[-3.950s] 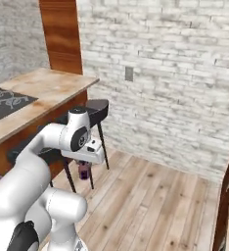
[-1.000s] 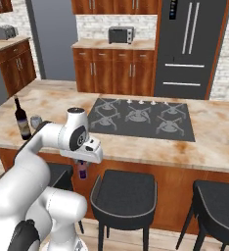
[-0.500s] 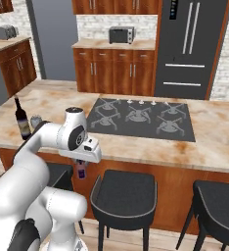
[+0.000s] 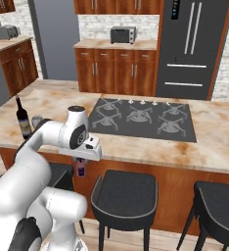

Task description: There is a wine glass and glass cup on the dining counter. Place the wine bottle next to the wine glass and the juice bottle next to the glass cup.

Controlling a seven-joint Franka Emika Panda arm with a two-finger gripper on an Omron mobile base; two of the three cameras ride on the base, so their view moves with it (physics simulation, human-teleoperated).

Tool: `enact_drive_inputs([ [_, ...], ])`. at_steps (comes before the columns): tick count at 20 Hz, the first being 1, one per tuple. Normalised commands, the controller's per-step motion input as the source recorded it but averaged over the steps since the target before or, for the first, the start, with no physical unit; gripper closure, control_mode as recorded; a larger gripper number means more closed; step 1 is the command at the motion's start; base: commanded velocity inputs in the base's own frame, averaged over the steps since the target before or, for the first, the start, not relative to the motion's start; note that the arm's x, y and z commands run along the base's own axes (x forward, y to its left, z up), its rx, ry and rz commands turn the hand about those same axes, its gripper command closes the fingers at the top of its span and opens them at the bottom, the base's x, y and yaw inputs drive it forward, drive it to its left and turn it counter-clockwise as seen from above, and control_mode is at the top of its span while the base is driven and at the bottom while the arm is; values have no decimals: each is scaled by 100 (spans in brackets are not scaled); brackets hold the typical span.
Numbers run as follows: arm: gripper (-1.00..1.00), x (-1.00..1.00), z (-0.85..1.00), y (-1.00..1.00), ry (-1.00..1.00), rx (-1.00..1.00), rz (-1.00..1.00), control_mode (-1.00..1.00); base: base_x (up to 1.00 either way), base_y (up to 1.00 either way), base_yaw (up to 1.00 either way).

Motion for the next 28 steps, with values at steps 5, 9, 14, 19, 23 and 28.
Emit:
enact_drive_inputs([
  [5,100,23,27,2,0,18,33,-100,0,0,0],
  [9,100,35,16,3,0,7,40,-100,0,0,0],
  [14,100,35,17,8,0,0,38,-100,0,0,0],
  [19,100,31,16,24,-1,-9,23,-100,0,0,0],
  [23,100,31,11,22,-10,-8,18,-100,0,0,0],
  [28,100,41,7,12,-6,-2,11,-100,0,0,0],
])
